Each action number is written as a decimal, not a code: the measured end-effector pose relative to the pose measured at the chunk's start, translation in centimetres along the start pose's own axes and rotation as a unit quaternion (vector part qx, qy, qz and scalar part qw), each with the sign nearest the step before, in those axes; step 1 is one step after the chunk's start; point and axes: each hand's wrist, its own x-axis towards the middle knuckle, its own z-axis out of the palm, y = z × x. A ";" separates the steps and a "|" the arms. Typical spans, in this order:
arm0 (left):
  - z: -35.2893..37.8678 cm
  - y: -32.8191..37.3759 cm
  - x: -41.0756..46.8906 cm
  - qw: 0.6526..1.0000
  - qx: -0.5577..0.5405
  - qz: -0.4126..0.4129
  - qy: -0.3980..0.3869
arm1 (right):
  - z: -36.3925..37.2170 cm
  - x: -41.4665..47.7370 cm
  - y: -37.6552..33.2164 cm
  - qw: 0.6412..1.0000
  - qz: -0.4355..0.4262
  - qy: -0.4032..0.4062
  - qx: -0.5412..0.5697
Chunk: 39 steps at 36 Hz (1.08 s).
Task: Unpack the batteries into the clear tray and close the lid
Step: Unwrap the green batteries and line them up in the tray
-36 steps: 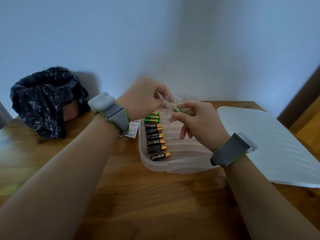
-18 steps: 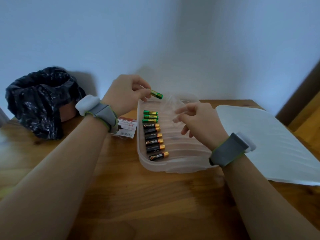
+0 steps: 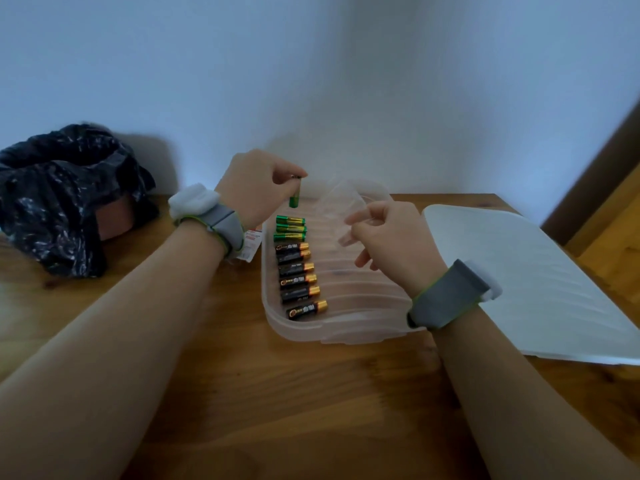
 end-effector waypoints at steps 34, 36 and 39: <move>3.3 -1.2 3.5 0.967 0.185 0.012 -0.175 | -0.2 -0.4 -0.6 1.000 -0.006 0.022 0.002; 3.3 -1.2 3.7 0.967 0.181 0.012 -0.176 | -0.1 -0.4 -0.6 1.000 -0.006 0.021 0.005; 3.5 -1.3 3.9 0.967 0.175 0.009 -0.183 | -0.2 -0.4 -0.7 1.000 -0.006 0.018 0.006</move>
